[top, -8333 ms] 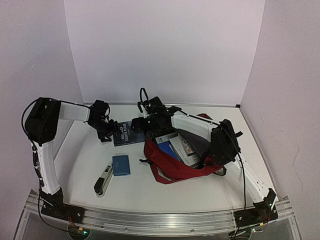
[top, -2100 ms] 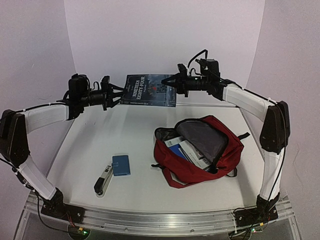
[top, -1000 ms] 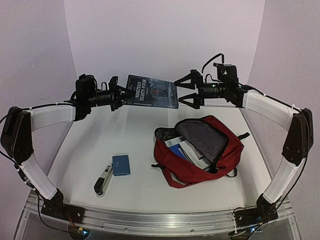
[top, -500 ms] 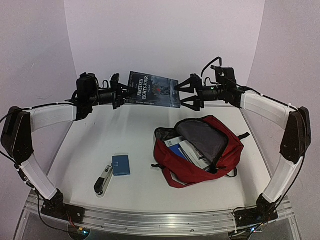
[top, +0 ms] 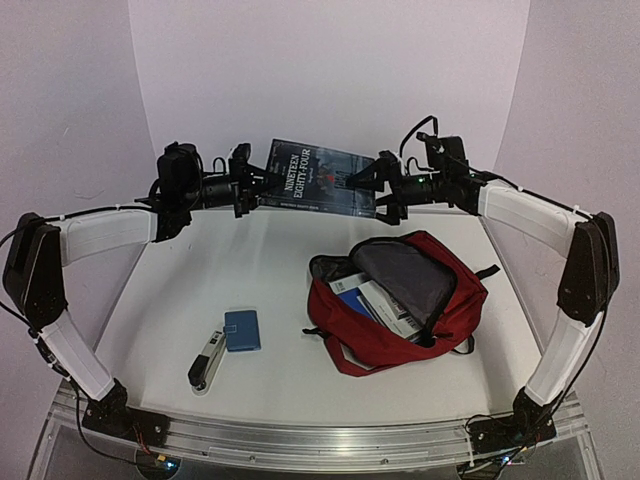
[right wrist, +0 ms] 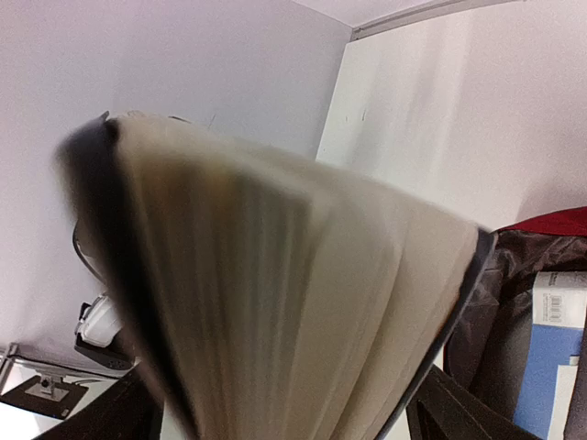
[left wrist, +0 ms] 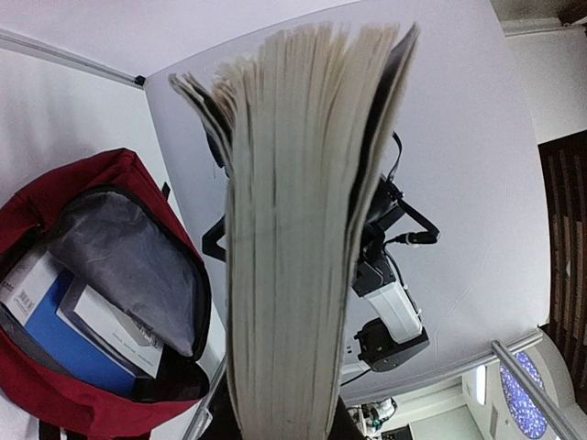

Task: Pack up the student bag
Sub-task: Place the book in the student bag.

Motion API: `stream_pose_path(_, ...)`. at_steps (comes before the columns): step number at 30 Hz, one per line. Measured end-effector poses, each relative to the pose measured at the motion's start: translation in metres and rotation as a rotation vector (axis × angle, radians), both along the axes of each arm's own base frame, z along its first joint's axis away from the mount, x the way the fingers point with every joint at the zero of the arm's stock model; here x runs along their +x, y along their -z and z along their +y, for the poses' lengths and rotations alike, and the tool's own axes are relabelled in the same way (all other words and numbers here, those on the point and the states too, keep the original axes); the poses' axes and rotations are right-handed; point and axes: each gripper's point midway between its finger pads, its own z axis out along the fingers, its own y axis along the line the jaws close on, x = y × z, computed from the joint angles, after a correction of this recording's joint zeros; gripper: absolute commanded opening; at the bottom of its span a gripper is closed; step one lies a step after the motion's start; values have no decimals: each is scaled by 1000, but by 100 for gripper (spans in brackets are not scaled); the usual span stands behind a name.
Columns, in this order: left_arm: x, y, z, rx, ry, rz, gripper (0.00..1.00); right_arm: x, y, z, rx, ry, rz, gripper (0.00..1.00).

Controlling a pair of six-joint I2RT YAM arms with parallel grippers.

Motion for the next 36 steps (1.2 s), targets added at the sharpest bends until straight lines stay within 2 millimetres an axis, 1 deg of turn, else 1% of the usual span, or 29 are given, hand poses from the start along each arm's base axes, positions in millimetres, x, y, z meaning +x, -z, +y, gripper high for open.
stream_pose_path(3,-3,-1,-1,-2,11,5,0,-1,-4,1,5,-10,-9,47)
stream_pose_path(4,-3,-1,-1,-3,11,8,1,-1,-8,1,11,-12,-10,42)
stream_pose_path(5,-3,-2,-1,-7,13,6,4,-1,-11,2,22,-15,-8,34)
stream_pose_path(6,-3,-4,-1,-12,13,0,9,-1,-16,2,34,-20,-16,27)
stream_pose_path(7,-2,-5,-1,-16,11,-5,14,-1,-21,3,48,-21,-14,17)
stream_pose_path(8,-2,-5,-1,-18,11,-4,22,-1,-26,2,61,-29,-23,8)
stream_pose_path(9,-2,-6,0,-19,9,-2,30,-1,-31,2,73,-37,-22,1)
stream_pose_path(10,-2,-5,0,-19,8,0,41,-2,-36,2,84,-46,-29,0)
stream_pose_path(11,-1,-5,0,-16,8,0,48,-3,-40,3,92,-53,-33,0)
stream_pose_path(13,-2,-4,0,-9,13,-2,57,-4,-42,3,98,-61,-35,0)
stream_pose_path(15,-5,-4,-2,6,33,-9,58,-6,-42,3,100,-69,-31,0)
stream_pose_path(16,-7,-4,-3,13,43,-5,57,-7,-42,3,101,-75,-30,0)
stream_pose_path(19,-13,-5,-5,27,77,-9,37,-10,-43,4,107,-95,-31,0)
stream_pose_path(23,-19,-3,-6,35,117,7,12,-15,-44,5,116,-126,-31,0)
stream_pose_path(25,-21,-2,-6,36,128,22,1,-16,-41,5,117,-134,-35,0)
stream_pose_path(28,-23,4,-7,35,134,50,0,-17,-31,3,111,-134,-28,35)
stream_pose_path(29,-23,8,-7,38,132,59,0,-18,-27,2,103,-132,-24,39)
stream_pose_path(30,-24,13,-6,42,128,67,0,-19,-21,1,89,-127,-22,40)
stream_pose_path(32,-28,24,-5,52,112,84,0,-17,-4,-5,19,-95,-22,43)
stream_pose_path(34,-33,35,0,67,83,111,0,-12,19,-15,-99,-40,-44,46)
stream_pose_path(35,-35,43,4,77,59,127,0,-9,29,-21,-157,-19,-63,50)
stream_pose_path(36,-38,50,8,85,39,144,0,-8,37,-27,-211,-2,-85,50)
